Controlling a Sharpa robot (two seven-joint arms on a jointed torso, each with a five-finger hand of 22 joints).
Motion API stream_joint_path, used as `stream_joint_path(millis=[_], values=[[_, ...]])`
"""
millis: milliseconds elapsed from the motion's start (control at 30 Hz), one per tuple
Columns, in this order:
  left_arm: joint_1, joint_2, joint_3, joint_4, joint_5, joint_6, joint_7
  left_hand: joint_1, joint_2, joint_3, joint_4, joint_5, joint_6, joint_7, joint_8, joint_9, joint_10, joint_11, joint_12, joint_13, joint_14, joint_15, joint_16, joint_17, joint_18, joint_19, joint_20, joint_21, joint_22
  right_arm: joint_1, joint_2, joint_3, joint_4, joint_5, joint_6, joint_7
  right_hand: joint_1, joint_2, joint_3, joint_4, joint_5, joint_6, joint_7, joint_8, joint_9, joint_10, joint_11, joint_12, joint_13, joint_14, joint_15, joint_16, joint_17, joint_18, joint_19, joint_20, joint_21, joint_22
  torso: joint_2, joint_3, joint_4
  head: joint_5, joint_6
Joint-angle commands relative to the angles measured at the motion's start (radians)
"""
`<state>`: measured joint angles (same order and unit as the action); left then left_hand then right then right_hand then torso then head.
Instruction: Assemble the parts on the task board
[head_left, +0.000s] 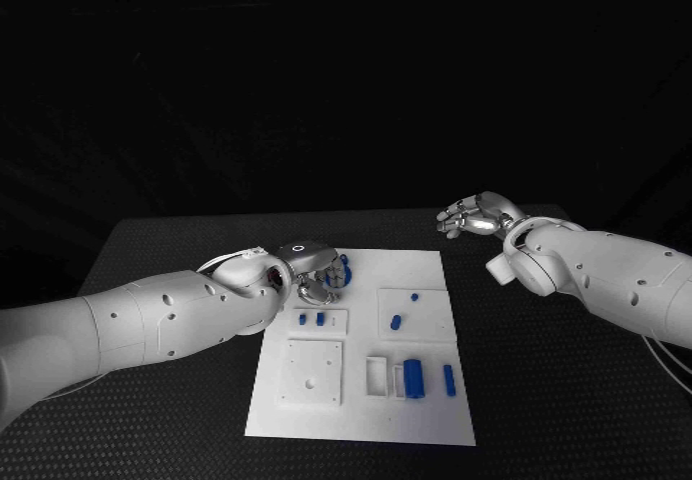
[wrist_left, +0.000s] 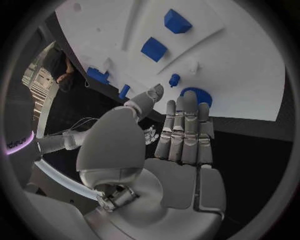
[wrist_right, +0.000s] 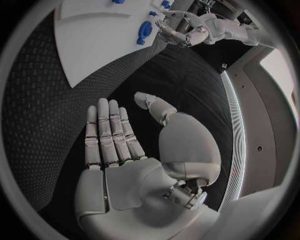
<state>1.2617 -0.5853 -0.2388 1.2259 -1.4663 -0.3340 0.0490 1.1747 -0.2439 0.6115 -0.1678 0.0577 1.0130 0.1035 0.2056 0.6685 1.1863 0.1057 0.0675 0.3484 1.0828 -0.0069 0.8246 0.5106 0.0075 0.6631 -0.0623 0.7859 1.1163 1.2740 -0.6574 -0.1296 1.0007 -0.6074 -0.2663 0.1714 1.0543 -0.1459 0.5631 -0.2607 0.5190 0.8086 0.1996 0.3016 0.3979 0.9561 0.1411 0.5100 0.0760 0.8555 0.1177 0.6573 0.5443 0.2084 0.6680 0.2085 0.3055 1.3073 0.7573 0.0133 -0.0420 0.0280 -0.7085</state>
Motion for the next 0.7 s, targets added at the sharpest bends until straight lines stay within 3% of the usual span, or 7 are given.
stream_joint_path(millis=[33, 233, 700], values=[[0.000, 0.003, 0.001, -0.001, -0.024, 0.044, -0.004, -0.008, -0.004, -0.002, 0.009, -0.002, -0.012, 0.001, -0.009, -0.004, -0.008, 0.000, -0.002, -0.005, 0.003, 0.007, -0.005, 0.003, -0.007, 0.001, -0.028, -0.004, 0.003, 0.000, 0.000, 0.000, 0.002, -0.001, 0.012, 0.008, -0.008, 0.003, -0.005, 0.000, 0.004, -0.003, 0.005, 0.004, -0.002, -0.002, 0.002, -0.004, -0.002, -0.005, 0.004, -0.002, -0.002, 0.016, 0.002, 0.003, -0.004, 0.018, -0.001, 0.0009, 0.0013, -0.001, -0.001], [-0.006, 0.006, 0.001, -0.007, -0.028, 0.043, -0.006, -0.001, -0.001, 0.001, 0.013, 0.000, -0.022, 0.003, -0.015, -0.010, -0.008, -0.001, -0.001, -0.012, 0.006, 0.006, -0.004, 0.009, -0.007, 0.001, -0.029, -0.006, 0.006, 0.000, 0.001, 0.000, 0.003, -0.001, 0.013, 0.008, -0.008, 0.003, -0.005, 0.000, 0.004, -0.003, 0.005, 0.004, -0.002, -0.002, 0.002, -0.004, -0.002, -0.005, 0.004, -0.002, -0.002, 0.016, 0.002, 0.003, -0.004, 0.018, -0.001, 0.0009, 0.0007, 0.000, 0.000], [-0.017, 0.019, 0.001, -0.024, -0.027, 0.041, 0.000, 0.034, 0.046, 0.008, 0.001, 0.004, -0.021, 0.014, -0.017, -0.025, 0.024, -0.020, 0.006, -0.022, 0.027, -0.012, 0.025, 0.037, -0.007, 0.012, -0.036, -0.004, 0.019, 0.000, 0.001, 0.000, 0.006, -0.001, 0.013, 0.008, -0.009, 0.003, -0.005, 0.000, 0.004, -0.003, 0.005, 0.004, -0.002, -0.002, 0.002, -0.004, -0.002, -0.005, 0.004, -0.002, -0.002, 0.017, 0.003, 0.003, -0.005, 0.019, -0.001, 0.0010, 0.0001, -0.001, -0.003]])
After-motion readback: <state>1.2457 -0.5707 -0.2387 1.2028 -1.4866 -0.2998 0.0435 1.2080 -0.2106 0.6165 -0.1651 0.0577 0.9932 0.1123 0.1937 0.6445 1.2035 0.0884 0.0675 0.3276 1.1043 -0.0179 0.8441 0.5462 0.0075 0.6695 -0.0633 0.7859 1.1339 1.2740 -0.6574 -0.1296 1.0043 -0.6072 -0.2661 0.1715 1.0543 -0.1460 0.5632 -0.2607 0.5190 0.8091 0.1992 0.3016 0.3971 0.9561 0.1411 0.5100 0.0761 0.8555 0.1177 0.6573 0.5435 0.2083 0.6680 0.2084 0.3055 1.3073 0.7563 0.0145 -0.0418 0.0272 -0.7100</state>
